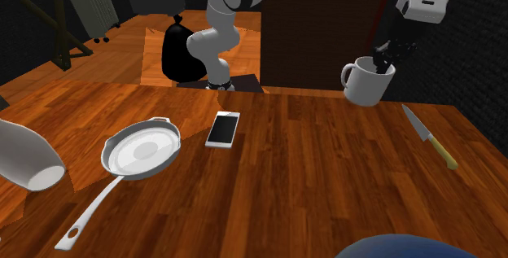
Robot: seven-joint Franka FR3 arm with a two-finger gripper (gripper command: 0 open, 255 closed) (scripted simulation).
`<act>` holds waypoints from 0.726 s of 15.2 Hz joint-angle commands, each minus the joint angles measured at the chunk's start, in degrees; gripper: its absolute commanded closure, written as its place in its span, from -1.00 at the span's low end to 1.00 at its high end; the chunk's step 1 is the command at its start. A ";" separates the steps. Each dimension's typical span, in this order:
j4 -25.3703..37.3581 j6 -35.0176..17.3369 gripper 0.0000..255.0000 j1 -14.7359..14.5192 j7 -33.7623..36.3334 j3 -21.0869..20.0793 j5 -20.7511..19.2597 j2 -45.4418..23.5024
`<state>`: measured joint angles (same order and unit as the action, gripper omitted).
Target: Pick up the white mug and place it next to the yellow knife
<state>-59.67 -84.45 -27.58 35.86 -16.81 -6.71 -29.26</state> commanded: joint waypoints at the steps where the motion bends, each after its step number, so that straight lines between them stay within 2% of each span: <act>1: -2.39 -1.87 1.00 0.21 0.15 -0.04 0.13 0.58; 11: -13.14 -10.72 1.00 1.37 0.17 -0.02 0.55 2.45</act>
<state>-71.60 -94.15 -26.40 36.11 -16.85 -6.21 -27.05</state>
